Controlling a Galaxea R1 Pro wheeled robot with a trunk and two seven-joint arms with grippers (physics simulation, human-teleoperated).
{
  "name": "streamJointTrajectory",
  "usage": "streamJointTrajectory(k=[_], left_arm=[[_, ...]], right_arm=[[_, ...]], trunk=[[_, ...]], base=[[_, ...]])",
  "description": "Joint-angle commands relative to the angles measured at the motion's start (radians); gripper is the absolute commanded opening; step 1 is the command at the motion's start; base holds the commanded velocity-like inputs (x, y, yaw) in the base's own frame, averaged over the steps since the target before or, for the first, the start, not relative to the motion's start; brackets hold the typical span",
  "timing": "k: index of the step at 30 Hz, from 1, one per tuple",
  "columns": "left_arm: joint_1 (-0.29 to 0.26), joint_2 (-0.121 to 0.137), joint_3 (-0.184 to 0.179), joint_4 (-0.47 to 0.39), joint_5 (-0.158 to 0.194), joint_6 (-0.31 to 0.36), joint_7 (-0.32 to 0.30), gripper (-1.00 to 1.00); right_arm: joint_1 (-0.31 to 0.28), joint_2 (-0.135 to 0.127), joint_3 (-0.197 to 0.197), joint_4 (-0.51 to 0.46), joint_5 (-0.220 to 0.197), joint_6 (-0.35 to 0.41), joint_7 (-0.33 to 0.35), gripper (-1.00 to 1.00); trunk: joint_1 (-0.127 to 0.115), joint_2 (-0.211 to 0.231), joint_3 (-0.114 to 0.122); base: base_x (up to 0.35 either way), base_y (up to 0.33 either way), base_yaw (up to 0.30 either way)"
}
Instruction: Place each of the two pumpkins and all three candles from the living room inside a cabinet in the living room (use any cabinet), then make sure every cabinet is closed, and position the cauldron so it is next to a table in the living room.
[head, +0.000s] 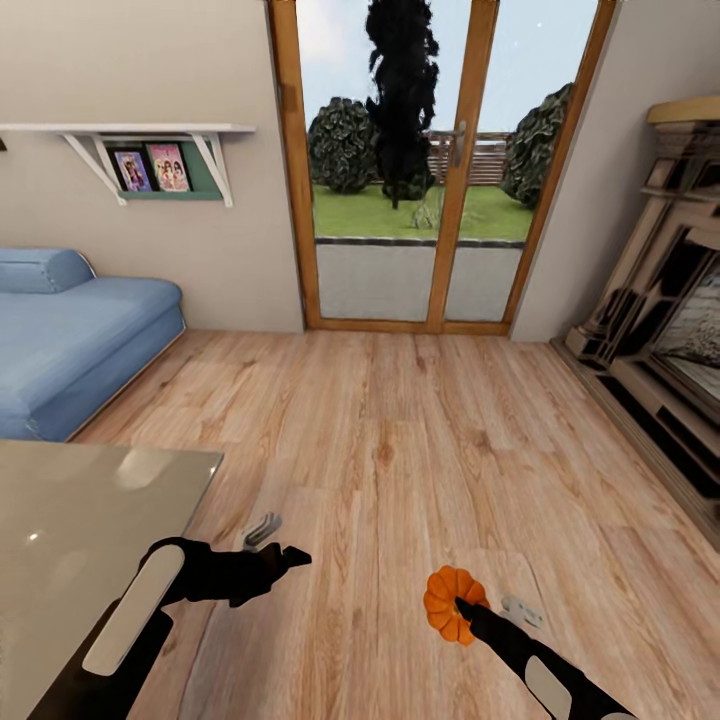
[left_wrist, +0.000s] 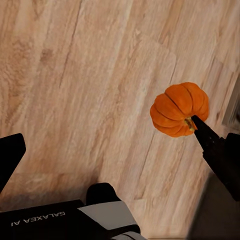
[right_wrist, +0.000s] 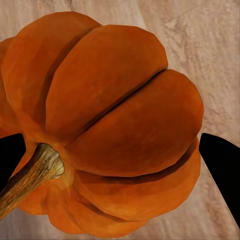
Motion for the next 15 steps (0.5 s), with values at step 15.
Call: streamJointTrajectory(k=[15], left_arm=[[-0.001, 0.001, -0.004, -0.001, 0.008, 0.0, 0.011, 1.0]], right_arm=[[-0.001, -0.001, 0.008, 0.001, -0.012, -0.002, 0.002, -1.0]], trunk=[[-0.058, 0.105, 0.046]], base=[[0.0, 0.0, 0.0]])
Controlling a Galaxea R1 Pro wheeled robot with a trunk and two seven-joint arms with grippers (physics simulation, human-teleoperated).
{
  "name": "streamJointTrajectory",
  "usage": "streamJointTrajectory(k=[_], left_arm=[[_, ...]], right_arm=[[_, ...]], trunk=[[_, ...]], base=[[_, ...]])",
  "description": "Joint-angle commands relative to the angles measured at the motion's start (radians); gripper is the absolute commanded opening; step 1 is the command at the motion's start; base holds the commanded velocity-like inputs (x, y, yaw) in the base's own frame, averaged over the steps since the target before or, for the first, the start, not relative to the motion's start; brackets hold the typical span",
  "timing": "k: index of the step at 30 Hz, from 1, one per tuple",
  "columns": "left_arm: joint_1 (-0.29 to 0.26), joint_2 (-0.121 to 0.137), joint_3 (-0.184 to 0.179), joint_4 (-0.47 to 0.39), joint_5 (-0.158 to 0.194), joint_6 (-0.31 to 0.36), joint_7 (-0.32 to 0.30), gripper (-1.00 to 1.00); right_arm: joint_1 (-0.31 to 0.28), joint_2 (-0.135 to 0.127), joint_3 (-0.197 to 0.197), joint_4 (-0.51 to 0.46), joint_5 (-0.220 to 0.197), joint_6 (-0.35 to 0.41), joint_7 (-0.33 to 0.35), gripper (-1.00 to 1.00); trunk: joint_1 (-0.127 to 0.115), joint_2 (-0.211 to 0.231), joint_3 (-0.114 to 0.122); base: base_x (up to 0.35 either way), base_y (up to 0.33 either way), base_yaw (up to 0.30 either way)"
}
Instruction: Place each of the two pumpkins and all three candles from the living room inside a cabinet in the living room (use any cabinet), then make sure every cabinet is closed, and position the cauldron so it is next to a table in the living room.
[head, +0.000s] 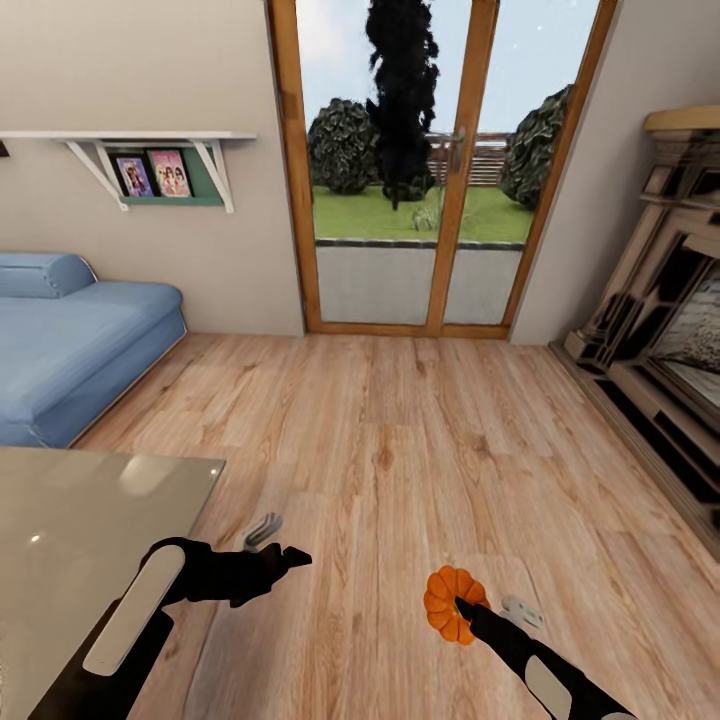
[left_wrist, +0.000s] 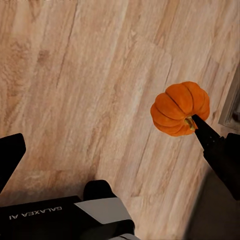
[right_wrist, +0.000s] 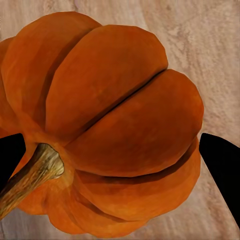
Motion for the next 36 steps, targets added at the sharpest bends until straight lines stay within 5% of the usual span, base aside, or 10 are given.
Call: streamJointTrajectory(k=[1, 8, 36], left_arm=[[-0.001, 0.001, -0.001, -0.001, 0.009, 0.0, 0.01, 1.0], [-0.001, 0.001, -0.001, 0.008, 0.009, 0.0, 0.01, 1.0], [-0.001, 0.001, -0.001, 0.025, 0.01, 0.0, 0.01, 1.0]], right_arm=[[-0.001, -0.001, 0.008, 0.001, -0.011, -0.002, 0.002, -1.0], [-0.001, -0.001, 0.008, 0.001, -0.01, -0.002, 0.004, -1.0], [-0.001, -0.001, -0.004, 0.001, -0.013, 0.003, 0.004, -1.0]], trunk=[[-0.004, 0.007, 0.002], [-0.031, 0.056, 0.024], [-0.031, 0.056, 0.024]], base=[[0.0, 0.0, 0.0], [0.0, 0.0, 0.0], [0.0, 0.0, 0.0]])
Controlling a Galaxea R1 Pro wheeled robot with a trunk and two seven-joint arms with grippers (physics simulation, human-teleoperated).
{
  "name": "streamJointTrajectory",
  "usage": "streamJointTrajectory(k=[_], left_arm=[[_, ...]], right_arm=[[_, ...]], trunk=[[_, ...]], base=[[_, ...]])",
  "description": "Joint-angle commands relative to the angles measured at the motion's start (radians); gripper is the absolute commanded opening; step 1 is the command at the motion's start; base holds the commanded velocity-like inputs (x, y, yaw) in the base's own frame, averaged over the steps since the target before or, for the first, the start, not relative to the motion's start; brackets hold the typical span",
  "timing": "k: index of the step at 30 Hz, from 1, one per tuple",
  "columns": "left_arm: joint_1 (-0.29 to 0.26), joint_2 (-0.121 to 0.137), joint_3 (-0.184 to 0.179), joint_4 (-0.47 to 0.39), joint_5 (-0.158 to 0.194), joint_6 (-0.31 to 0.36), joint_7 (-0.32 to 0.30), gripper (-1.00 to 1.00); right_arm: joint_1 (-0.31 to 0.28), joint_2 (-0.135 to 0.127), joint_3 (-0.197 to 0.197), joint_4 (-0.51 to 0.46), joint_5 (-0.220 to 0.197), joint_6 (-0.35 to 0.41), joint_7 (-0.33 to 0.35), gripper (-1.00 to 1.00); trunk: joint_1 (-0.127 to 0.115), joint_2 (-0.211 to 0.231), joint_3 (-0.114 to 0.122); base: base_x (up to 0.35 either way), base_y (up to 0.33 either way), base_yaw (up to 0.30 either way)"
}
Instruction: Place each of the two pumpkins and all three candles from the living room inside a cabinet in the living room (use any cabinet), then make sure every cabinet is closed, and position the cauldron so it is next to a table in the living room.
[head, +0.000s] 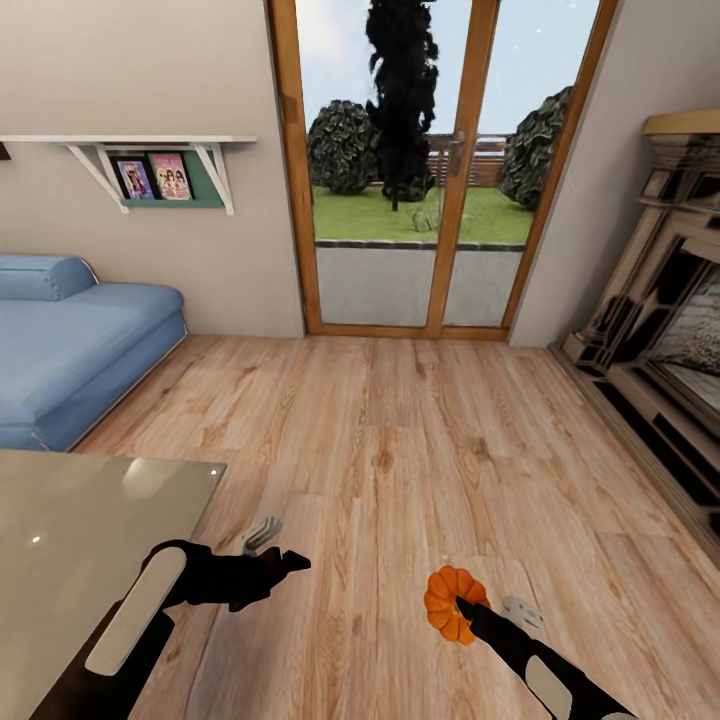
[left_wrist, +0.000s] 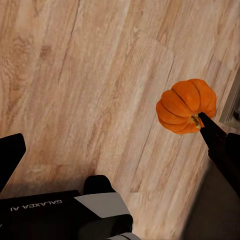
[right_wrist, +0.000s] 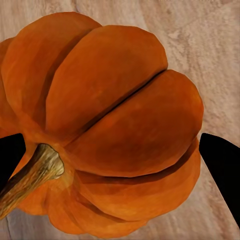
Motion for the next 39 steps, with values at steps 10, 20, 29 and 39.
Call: streamJointTrajectory(k=[10, 20, 29, 39], left_arm=[[-0.001, 0.001, -0.001, -0.001, 0.011, -0.001, 0.01, 1.0], [-0.001, 0.001, -0.003, 0.003, 0.01, -0.009, 0.001, 1.0], [-0.001, 0.001, -0.004, 0.004, 0.01, -0.009, 0.001, 1.0], [-0.001, 0.001, -0.004, 0.004, 0.01, -0.009, 0.001, 1.0]], right_arm=[[-0.001, 0.0, 0.008, 0.0, -0.011, 0.0, 0.002, -1.0], [-0.001, 0.0, 0.008, 0.0, -0.01, -0.003, 0.002, -1.0], [-0.001, 0.0, 0.008, 0.0, -0.009, -0.005, 0.002, -1.0], [-0.001, 0.0, 0.008, 0.0, -0.009, -0.002, 0.002, -1.0]], trunk=[[0.0, 0.0, -0.001], [0.0, 0.0, -0.001], [0.0, 0.0, 0.004], [0.0, 0.0, 0.01]], base=[[0.0, 0.0, 0.0], [-0.009, -0.006, -0.005], [-0.135, -0.161, -0.227], [-0.187, -0.01, -0.265]])
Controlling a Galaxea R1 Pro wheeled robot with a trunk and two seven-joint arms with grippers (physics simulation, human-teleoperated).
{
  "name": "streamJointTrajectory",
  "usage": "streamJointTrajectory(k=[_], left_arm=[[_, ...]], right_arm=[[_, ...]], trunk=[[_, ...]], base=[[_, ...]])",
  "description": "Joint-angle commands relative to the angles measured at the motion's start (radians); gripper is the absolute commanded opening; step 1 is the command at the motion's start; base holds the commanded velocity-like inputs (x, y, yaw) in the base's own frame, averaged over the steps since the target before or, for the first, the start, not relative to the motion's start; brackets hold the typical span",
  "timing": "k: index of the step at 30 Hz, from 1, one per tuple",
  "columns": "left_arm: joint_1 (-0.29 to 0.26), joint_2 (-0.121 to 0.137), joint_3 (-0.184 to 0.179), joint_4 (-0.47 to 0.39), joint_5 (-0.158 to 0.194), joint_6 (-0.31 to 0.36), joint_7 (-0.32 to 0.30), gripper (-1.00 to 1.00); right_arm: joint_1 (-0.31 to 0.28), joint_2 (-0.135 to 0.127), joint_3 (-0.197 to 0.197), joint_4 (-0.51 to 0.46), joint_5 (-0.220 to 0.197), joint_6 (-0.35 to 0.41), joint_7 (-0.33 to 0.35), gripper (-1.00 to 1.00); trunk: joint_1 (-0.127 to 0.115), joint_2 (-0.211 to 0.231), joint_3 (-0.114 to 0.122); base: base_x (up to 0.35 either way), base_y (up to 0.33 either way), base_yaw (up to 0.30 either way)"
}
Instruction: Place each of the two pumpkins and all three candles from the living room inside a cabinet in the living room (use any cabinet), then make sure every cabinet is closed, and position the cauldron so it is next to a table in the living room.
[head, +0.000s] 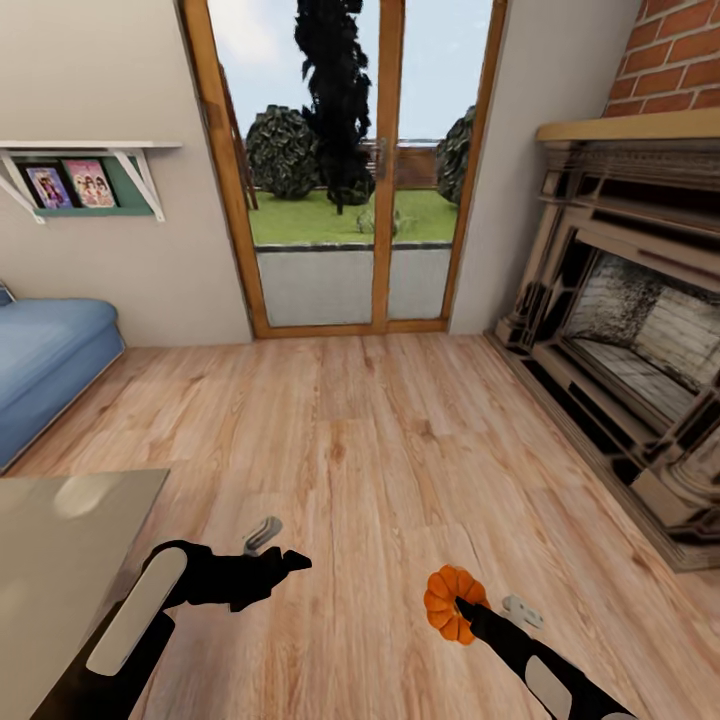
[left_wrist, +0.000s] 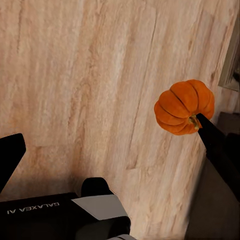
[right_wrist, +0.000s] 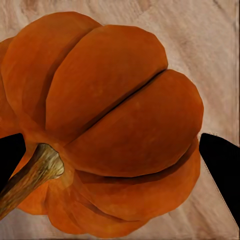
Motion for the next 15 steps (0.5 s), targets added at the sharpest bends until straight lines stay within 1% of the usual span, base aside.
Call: streamJointTrajectory(k=[1, 5, 15], left_arm=[[0.0, 0.001, -0.001, -0.001, 0.01, 0.0, 0.01, 1.0], [0.0, 0.001, -0.001, -0.001, 0.01, 0.0, 0.011, 1.0], [0.0, 0.001, -0.001, -0.001, 0.011, -0.008, 0.01, 1.0]], right_arm=[[-0.001, -0.001, 0.007, 0.001, -0.011, -0.001, 0.003, -1.0], [-0.001, -0.001, 0.007, 0.001, -0.011, -0.001, 0.003, -1.0], [-0.001, 0.0, 0.007, 0.001, -0.011, -0.001, 0.003, -1.0]], trunk=[[-0.001, 0.0, 0.0], [-0.001, 0.0, 0.002], [-0.001, 0.0, 0.009]], base=[[-0.175, 0.0, -0.265], [-0.06, 0.0, -0.265], [-0.003, 0.0, -0.265]])
